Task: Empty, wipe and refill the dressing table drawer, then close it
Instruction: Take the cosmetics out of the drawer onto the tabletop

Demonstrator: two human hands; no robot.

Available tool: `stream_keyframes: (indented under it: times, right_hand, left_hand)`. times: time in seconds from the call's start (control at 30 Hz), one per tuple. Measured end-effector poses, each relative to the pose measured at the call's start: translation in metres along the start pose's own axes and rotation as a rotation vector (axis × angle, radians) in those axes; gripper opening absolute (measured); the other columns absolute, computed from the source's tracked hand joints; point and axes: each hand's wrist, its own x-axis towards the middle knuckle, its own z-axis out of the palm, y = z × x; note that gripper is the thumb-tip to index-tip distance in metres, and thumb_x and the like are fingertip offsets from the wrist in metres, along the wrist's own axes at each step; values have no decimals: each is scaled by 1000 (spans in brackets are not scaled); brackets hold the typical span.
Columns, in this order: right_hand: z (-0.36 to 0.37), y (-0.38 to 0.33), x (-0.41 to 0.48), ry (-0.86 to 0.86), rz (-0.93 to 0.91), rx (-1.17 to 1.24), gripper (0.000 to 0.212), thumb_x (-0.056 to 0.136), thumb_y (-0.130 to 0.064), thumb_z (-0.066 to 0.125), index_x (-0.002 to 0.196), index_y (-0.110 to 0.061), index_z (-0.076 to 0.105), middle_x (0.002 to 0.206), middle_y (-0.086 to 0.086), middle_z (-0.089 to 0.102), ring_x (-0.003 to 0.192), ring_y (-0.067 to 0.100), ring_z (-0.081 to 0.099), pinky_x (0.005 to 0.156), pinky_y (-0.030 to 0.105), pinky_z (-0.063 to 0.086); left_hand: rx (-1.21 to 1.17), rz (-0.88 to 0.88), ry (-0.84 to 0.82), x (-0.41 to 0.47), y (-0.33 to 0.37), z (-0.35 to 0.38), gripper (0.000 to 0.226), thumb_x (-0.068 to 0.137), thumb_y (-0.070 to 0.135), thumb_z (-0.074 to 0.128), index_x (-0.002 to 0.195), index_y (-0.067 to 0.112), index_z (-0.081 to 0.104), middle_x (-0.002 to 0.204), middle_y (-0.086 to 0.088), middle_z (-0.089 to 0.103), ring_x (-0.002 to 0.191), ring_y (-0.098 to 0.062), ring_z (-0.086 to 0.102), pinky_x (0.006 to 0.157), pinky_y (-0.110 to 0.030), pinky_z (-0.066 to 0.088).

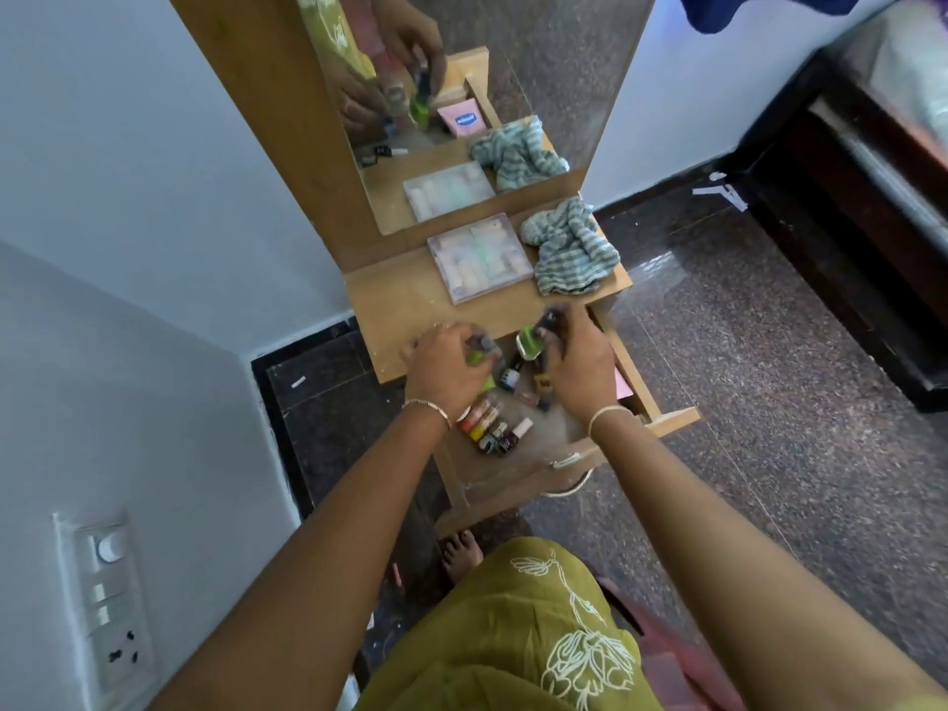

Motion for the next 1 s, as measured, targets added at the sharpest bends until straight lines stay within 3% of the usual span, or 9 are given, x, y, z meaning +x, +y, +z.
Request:
stream_keyframes:
  times: [0.13,0.3,0.53,0.67,0.77,0.87,0.93,1.0]
  right_hand:
    - [-7,-7,39,25,-17,-87,22,91,-11,57,111,-9,49,97,13,66,87,31,60,67,28,36]
    - [0,-10,65,-42,-41,-139,22,91,-10,55,111,-10,46,98,14,63,88,34,59,69,36,41]
    - [12,-6,70,-20,-46,-166,22,87,-14,57,104,-14,43,80,1,49,70,25,47,61,33,32]
    - [14,-6,74,-31,-38,-151,27,84,-14,60,105,-12,44,87,11,59,71,27,50,61,34,34]
    - [15,-5,74,-44,-34,-161,29,86,-15,61,110,-12,45,98,13,63,83,31,58,65,32,36]
    - [12,-2,66,-42,-8,-142,39,85,-18,65,118,-14,45,109,7,62,93,24,59,72,31,43]
    - [11,2,52,33,31,-87,42,83,-21,68,118,-15,45,108,1,59,87,15,56,73,28,44]
    - [13,11,28,108,76,-93,36,83,-24,68,109,-17,44,98,-3,55,80,12,50,68,26,40]
  left_hand:
    - [92,8,87,43,28,-3,17,79,37,69,94,29,69,91,15,63,94,-13,60,86,-35,28]
    - [204,-23,58,75,38,4,13,80,32,66,92,29,69,97,7,69,98,-17,61,84,-37,20]
    - [263,5,57,85,34,11,11,82,34,65,92,32,69,97,10,70,100,-15,60,88,-39,27]
    - [241,23,65,88,37,10,9,82,32,66,91,32,69,96,11,70,97,-14,61,90,-37,34]
    - [229,19,59,89,36,9,10,82,31,65,91,32,69,96,11,70,97,-14,62,92,-39,38]
    - [200,15,31,88,37,8,19,82,33,67,100,32,68,101,11,68,99,-13,61,95,-38,40]
    - [182,6,38,83,34,8,28,81,35,68,108,32,64,103,11,65,100,-12,59,93,-34,36]
    - [181,51,85,70,27,10,24,81,35,66,104,28,62,94,9,63,95,-15,58,83,-34,40]
